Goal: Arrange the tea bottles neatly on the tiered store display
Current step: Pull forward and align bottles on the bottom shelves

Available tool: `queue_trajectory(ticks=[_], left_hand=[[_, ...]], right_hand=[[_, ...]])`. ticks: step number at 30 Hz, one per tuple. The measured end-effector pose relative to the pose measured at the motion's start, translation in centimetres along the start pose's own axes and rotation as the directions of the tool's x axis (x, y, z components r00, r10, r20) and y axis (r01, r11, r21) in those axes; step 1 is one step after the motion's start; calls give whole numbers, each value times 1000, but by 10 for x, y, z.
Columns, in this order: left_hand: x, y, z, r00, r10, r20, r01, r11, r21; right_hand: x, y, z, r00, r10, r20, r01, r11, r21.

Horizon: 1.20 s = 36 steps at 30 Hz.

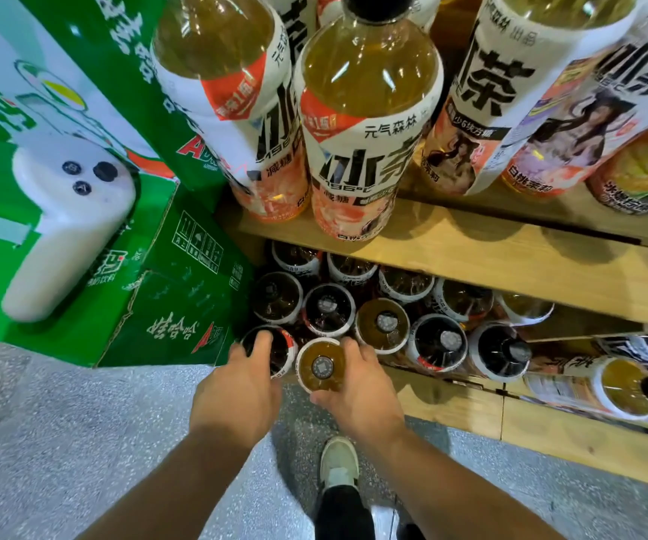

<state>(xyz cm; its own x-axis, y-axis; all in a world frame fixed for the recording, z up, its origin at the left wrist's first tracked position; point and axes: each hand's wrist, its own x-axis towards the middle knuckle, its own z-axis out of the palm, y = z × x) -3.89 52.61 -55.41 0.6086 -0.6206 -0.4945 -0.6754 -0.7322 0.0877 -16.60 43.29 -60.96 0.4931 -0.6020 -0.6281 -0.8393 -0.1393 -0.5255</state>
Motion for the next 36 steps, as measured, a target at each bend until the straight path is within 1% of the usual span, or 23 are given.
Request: queue_trajectory(ticks=[2, 4, 7, 10, 12, 15, 17, 19, 21, 22, 23, 24, 26, 27, 28, 29, 30, 31, 32, 34, 35, 36], left_hand=[[7, -2, 1, 999, 3, 36, -7, 993, 121], [16, -1, 3, 999, 1, 42, -7, 990, 138], [25, -2, 8, 999, 0, 36, -4, 995, 95], [21, -9, 14, 997, 36, 62, -36, 999, 7], [9, -14, 17, 995, 42, 88, -41, 999, -18], [-15, -18, 22, 990, 48, 133, -46, 999, -18], [-32, -16, 21, 987, 51, 153, -43, 997, -56], [-44, -7, 22, 979, 31, 203, -17, 997, -74], [-50, 13, 26, 972, 24, 236, -8, 997, -72], [-53, 27, 30, 968, 35, 249, -20, 998, -63], [-56, 41, 37, 962, 50, 267, -39, 998, -49], [-59, 55, 46, 956, 76, 283, -66, 997, -44], [-66, 85, 59, 949, 150, 277, -155, 988, -4], [-70, 101, 63, 943, 179, 280, -197, 980, 37], [-70, 118, 68, 932, 249, 265, -273, 960, 59], [-68, 132, 71, 909, 342, 237, -359, 933, 32], [-67, 148, 71, 889, 412, 199, -417, 909, -20], [-66, 164, 74, 864, 451, 222, -461, 887, -10], [-68, 182, 79, 858, 439, 268, -448, 894, -29], [-77, 215, 87, 848, 377, 374, -363, 925, -109], [-81, 233, 90, 837, 379, 395, -368, 924, -108], [-84, 247, 94, 838, 391, 381, -380, 919, -107]], right_hand=[[0, 0, -2, 1000, 8, 14, -8, 999, -36], [0, 1, -3, 999, 22, 30, -21, 998, -53], [-1, 2, -2, 997, 35, 66, -30, 996, -81], [-3, 3, -3, 994, 56, 95, -46, 993, -108], [-7, 4, -2, 992, 69, 104, -56, 991, -118], [-20, 10, -4, 994, 76, 75, -72, 996, -54], [-32, 15, -5, 990, 99, 100, -100, 995, 6], [-47, 26, -2, 982, 69, 174, -68, 998, -15], [-59, 40, 4, 956, 17, 293, -1, 999, -54], [-63, 46, 6, 931, -4, 364, 36, 996, -80], [-65, 52, 9, 912, -26, 410, 60, 996, -71], [-66, 58, 6, 899, -7, 437, 29, 999, -44], [-67, 76, -4, 895, 83, 439, -103, 994, 21], [-68, 91, -9, 902, 101, 421, -134, 990, 51], [-73, 106, -17, 913, 106, 394, -148, 986, 78], [-78, 122, -23, 931, 94, 353, -143, 983, 115], [-86, 136, -33, 951, 74, 300, -125, 980, 153], [-94, 151, -43, 965, 62, 256, -113, 975, 189], [-100, 165, -52, 973, 69, 219, -116, 971, 210], [-109, 192, -71, 982, 97, 159, -133, 962, 238], [-111, 204, -80, 984, 97, 147, -131, 960, 248], [-115, 216, -88, 984, 96, 147, -131, 960, 249]])
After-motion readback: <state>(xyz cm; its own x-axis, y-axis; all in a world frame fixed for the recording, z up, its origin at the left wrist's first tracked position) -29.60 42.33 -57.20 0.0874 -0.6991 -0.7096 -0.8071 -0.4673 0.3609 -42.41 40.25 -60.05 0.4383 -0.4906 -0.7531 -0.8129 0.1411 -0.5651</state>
